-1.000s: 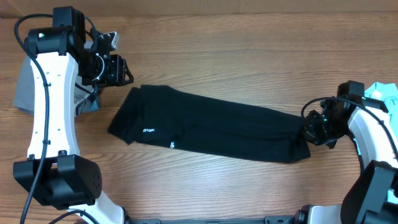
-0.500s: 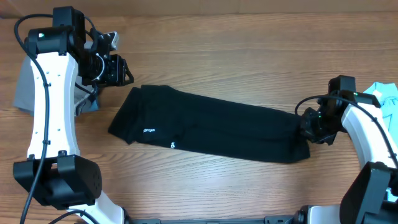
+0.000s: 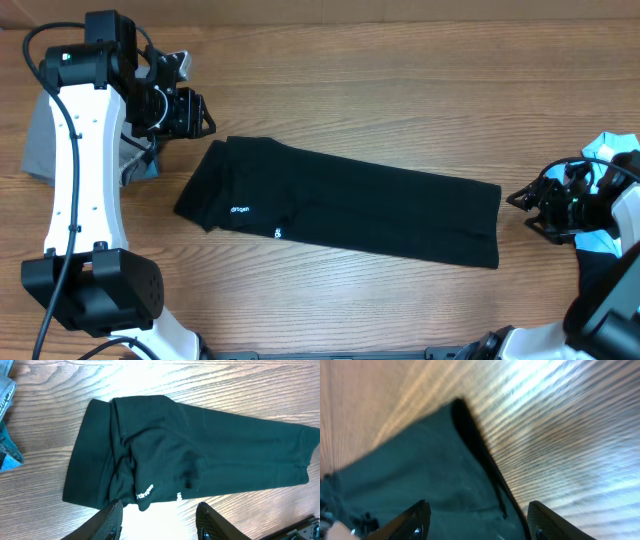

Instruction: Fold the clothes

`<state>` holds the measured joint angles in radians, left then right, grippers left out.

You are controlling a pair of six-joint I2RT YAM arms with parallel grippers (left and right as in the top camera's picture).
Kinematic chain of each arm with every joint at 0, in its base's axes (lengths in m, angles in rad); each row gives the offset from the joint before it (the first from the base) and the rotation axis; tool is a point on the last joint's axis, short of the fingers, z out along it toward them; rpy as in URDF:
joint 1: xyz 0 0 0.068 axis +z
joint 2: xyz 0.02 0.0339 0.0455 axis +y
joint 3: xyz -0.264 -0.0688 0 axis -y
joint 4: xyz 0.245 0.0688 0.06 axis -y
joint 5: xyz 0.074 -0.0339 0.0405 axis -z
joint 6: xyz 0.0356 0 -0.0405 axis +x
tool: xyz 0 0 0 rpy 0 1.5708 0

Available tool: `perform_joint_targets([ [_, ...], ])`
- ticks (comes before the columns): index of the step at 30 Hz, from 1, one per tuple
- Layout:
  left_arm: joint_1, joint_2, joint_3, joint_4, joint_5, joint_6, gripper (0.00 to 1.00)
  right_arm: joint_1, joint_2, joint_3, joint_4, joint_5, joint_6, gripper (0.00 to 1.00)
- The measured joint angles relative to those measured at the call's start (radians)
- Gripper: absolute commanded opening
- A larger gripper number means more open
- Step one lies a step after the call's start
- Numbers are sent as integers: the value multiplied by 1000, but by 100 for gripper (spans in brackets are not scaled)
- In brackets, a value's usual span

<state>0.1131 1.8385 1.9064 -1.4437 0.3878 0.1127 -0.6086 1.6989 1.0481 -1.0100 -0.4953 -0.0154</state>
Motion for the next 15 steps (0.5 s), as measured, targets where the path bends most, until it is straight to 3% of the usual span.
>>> perform_joint_targets([
  [8, 0, 0, 0, 0, 0, 3, 51, 20, 187, 1, -37, -56, -61, 64],
  [13, 0, 0, 0, 0, 0, 3, 51, 87, 195, 0, -15, -59, -68, 46],
  [14, 0, 0, 0, 0, 0, 3, 51, 109, 196, 0, -9, -54, -68, 35],
  [15, 0, 0, 0, 0, 0, 3, 51, 132, 196, 0, -7, -46, -67, 34],
])
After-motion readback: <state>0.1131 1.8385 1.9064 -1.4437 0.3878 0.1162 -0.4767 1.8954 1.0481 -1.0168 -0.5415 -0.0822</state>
